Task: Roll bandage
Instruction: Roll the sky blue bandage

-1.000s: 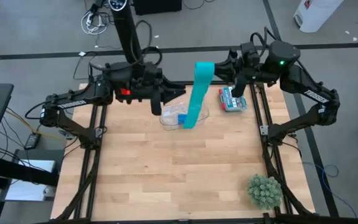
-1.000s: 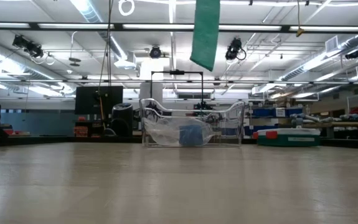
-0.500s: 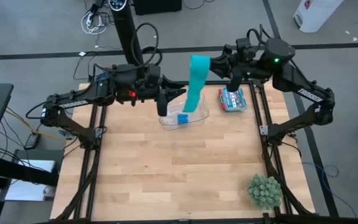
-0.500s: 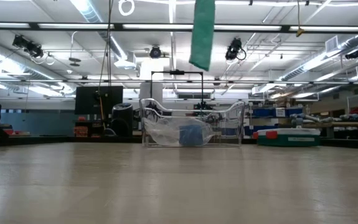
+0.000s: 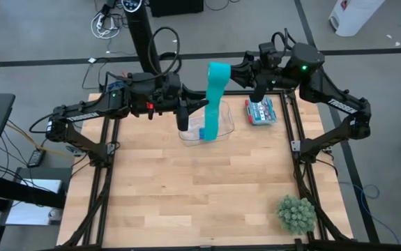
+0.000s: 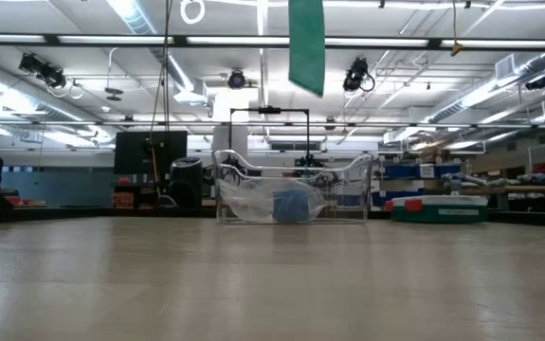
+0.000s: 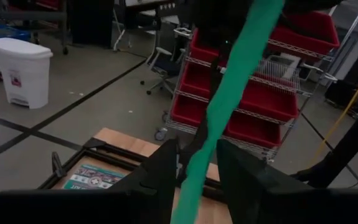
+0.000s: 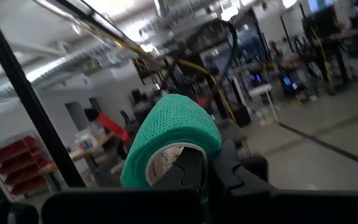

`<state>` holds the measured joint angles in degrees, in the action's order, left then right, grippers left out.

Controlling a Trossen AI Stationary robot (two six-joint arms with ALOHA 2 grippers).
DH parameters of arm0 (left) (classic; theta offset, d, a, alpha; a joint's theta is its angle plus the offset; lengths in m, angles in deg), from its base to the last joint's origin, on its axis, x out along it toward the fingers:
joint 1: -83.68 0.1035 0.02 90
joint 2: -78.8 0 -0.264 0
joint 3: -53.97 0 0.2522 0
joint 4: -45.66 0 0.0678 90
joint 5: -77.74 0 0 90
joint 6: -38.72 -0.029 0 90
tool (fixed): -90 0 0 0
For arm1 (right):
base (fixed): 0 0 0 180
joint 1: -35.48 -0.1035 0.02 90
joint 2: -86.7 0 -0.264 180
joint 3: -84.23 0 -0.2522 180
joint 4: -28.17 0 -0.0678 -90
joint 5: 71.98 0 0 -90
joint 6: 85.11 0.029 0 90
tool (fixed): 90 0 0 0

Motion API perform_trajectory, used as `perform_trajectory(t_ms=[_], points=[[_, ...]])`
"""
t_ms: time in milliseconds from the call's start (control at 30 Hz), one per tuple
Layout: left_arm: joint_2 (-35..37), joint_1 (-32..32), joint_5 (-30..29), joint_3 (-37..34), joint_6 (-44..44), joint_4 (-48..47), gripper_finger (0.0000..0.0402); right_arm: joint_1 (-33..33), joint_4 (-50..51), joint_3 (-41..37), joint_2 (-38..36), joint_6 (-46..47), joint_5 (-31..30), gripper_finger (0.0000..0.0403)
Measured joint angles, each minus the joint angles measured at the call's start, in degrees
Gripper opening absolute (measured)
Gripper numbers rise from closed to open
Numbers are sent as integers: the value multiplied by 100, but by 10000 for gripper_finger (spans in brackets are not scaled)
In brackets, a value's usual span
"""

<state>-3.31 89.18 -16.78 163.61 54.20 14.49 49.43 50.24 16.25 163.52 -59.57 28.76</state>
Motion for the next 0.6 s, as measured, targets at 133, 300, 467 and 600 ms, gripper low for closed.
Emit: perform_trajectory(t_ms=[133,300,467,600], points=[[0,0,58,0,146,-11,79,0,-120,0,71,170,76,0],[0,0,-13,0,295,-13,9,4,-52,0,94,513,259,0],[0,-6,-54,0,324,-195,4,154,379,0,5,633,298,0],[0,-99,12,0,427,-226,3,408,675,0,-120,644,421,0]])
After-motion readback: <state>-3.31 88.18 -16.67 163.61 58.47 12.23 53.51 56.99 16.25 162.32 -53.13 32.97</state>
